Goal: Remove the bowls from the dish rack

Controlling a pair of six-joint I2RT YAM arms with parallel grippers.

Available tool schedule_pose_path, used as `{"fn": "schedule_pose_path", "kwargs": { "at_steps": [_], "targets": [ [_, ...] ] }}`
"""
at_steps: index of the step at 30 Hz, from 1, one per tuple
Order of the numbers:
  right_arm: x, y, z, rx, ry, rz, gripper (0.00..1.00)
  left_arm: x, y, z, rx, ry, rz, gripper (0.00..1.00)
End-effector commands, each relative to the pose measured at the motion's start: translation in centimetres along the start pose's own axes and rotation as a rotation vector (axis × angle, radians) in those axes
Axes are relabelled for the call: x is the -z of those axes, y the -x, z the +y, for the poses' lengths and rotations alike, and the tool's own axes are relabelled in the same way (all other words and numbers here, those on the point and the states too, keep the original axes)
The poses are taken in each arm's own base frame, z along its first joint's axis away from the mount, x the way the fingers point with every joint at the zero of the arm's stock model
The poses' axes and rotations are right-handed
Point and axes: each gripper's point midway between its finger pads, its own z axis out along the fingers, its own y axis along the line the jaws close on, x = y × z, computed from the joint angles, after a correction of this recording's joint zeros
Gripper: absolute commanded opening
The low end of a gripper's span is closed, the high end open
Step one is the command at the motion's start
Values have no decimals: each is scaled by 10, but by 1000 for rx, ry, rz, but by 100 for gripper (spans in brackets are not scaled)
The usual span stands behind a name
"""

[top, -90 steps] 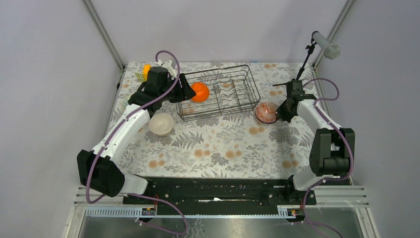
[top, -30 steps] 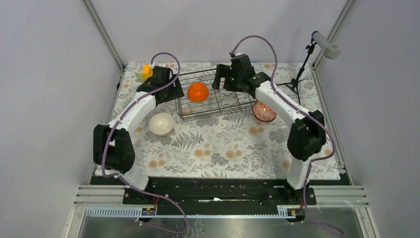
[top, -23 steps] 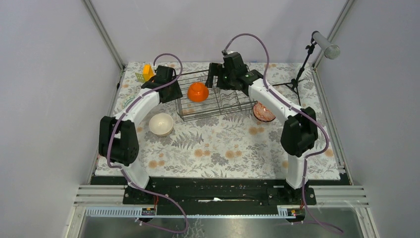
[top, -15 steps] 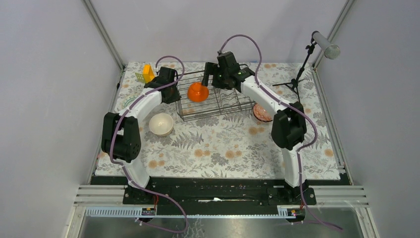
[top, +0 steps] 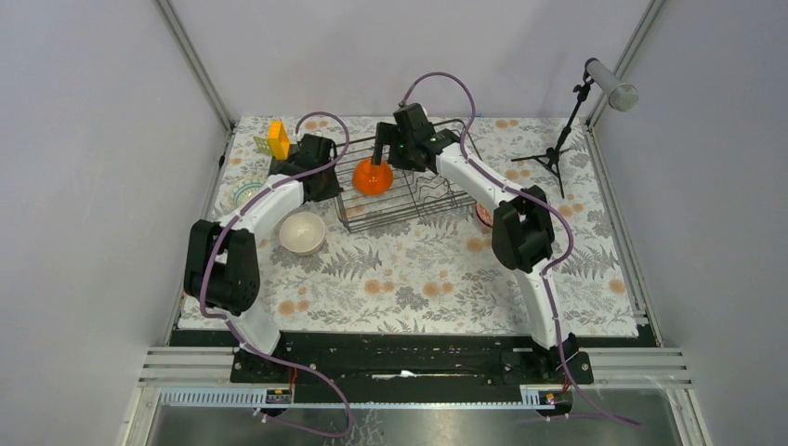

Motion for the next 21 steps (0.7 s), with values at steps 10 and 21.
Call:
{"fn": "schedule_pose_path", "kwargs": {
  "at_steps": [10,21],
  "targets": [
    [-18,12,2,123,-88,-90,73,39,-6,-33,14,-150,0,32],
    [-36,-24,-1,193,-126,-21,67,65,13,-19,7,-108,-111,41]
  ]
}}
